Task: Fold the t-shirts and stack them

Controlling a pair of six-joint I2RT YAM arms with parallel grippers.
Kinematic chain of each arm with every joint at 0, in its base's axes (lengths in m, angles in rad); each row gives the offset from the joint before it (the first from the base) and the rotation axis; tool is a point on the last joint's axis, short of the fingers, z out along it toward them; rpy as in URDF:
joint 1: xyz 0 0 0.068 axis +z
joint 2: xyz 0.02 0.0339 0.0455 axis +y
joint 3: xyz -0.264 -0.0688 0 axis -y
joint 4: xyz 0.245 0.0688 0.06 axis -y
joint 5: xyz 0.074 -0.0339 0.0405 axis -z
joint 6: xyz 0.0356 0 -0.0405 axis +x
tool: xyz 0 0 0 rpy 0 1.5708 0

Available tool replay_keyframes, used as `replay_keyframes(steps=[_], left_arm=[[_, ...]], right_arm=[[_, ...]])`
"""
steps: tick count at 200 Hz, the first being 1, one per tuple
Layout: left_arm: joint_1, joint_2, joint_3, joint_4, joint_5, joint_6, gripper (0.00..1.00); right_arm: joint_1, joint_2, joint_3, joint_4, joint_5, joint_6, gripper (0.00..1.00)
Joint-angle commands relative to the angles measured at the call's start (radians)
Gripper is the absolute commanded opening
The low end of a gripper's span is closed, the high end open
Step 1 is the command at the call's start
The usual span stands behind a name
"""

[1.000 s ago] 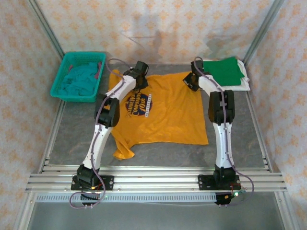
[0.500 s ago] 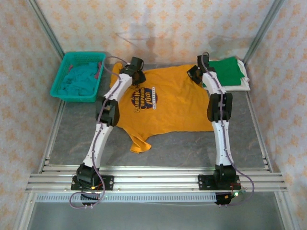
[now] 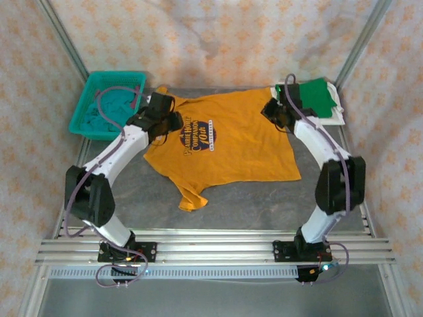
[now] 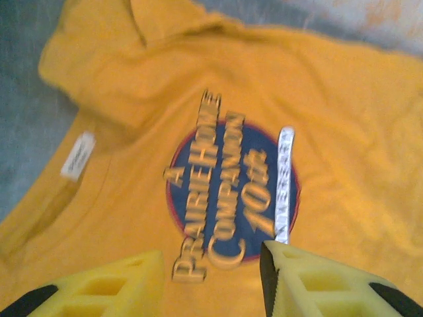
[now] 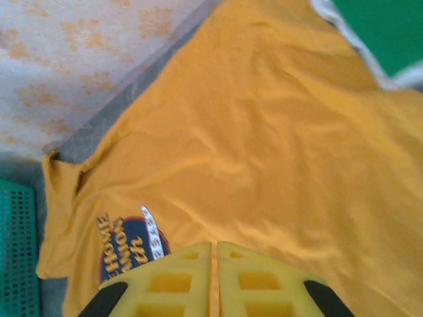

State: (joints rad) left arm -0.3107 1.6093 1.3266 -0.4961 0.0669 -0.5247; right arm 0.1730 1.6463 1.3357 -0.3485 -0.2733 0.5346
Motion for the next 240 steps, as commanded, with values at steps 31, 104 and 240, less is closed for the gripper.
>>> replay_keyframes(steps=[31, 104, 240], left_arm=[[-0.357, -0.079, -0.161, -0.283, 0.027, -0.114, 0.46], [-0.61, -0.044, -0.202, -0.397, 0.079, -0.285, 0.62], [-0.589, 0.206, -0.111, -0.344, -0.018, -0.245, 0.35]], right_arm=[[-0.007, -0.201, -0.418, 0.021, 0.196, -0.026, 0.2], [-0.008, -0.297, -0.609, 0.204, 0.26, 0.017, 0.22], [-0.02, -0.312, -0.665, 0.291, 0.228, 0.012, 0.26]])
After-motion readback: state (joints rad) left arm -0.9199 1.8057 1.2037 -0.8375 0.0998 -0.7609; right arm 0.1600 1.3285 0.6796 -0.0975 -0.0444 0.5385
